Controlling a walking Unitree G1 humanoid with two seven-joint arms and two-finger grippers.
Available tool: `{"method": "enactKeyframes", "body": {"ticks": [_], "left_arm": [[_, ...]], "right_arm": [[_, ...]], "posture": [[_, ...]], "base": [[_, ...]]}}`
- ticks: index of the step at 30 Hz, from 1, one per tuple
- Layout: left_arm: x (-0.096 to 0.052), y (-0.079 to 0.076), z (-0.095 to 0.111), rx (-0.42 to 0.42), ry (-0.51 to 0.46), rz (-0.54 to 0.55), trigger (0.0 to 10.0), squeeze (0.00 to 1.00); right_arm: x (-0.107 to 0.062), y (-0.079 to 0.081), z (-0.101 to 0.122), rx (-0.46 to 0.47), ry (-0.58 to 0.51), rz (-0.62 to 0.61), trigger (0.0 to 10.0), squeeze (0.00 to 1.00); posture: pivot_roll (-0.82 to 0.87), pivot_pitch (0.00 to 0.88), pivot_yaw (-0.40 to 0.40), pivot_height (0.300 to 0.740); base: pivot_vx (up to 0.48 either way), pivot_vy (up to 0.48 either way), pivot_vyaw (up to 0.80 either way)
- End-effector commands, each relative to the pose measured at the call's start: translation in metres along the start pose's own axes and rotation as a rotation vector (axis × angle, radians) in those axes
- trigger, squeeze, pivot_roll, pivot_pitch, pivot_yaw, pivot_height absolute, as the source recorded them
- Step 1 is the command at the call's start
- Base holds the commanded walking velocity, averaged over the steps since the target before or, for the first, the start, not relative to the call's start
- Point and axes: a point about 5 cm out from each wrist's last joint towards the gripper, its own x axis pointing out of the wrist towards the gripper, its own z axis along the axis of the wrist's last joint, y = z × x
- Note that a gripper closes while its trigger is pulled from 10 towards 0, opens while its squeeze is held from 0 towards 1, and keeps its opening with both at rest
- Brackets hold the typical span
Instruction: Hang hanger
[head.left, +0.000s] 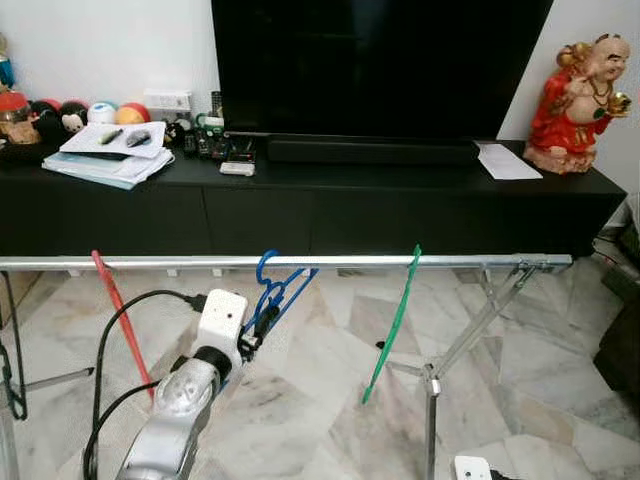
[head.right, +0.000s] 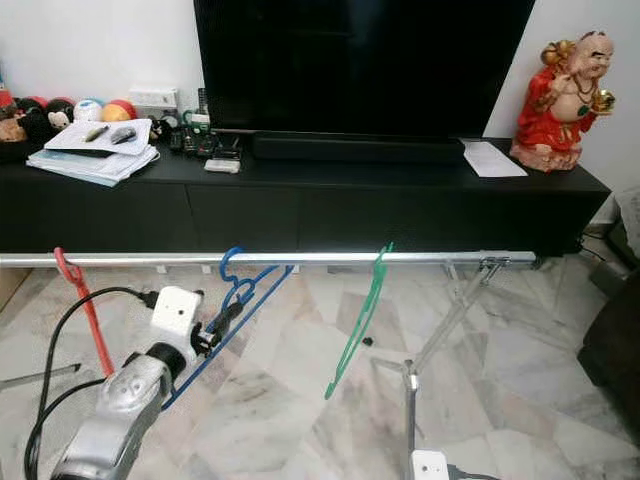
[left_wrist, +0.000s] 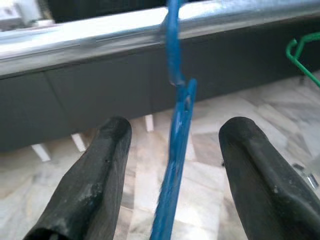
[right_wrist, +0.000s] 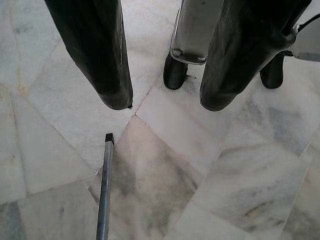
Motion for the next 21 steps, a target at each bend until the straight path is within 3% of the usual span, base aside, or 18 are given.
{"method": "enactKeyframes", "body": {"ticks": [1,7,10,13,15,19,21], "left_arm": [[-0.005,0.004,0.008,-0.010,-0.043,0.035,10.0,0.00],[-0.033,0.014,0.010,0.022,-0.115,0.161,10.0,0.00],[-0.047,0.020,0.005,0.079,-0.114,0.185,10.0,0.00],[-0.068,0.036,-0.025,0.104,-0.002,0.271,10.0,0.00],[-0.070,0.040,-0.033,0.097,0.037,0.294,10.0,0.00],[-0.087,0.066,-0.071,0.127,0.188,0.401,10.0,0.00],[-0.089,0.072,-0.076,0.130,0.209,0.435,10.0,0.00]], "right_arm": [[-0.001,-0.003,-0.001,0.017,-0.008,-0.011,10.0,0.00],[-0.001,-0.003,-0.001,0.017,-0.009,-0.012,10.0,0.00],[-0.001,-0.002,-0.001,0.017,-0.011,-0.013,10.0,0.00],[-0.001,-0.002,-0.001,0.017,-0.012,-0.016,10.0,0.00],[-0.001,-0.002,-0.001,0.017,-0.012,-0.016,10.0,0.00],[0.000,0.000,-0.001,0.016,-0.013,-0.014,10.0,0.00],[0.000,0.000,-0.001,0.016,-0.014,-0.014,10.0,0.00]], "posture": [[0.09,0.000,-0.058,0.740],[0.09,0.000,-0.047,0.740],[0.09,0.000,-0.046,0.740],[0.10,0.000,-0.048,0.740],[0.10,0.000,-0.048,0.740],[0.11,0.000,-0.044,0.740],[0.10,0.000,-0.043,0.740]], "base": [[0.000,0.000,0.00],[0.000,0.000,0.00],[0.000,0.000,0.00],[0.000,0.000,0.00],[0.000,0.000,0.00],[0.000,0.000,0.00],[0.000,0.000,0.00]]}}
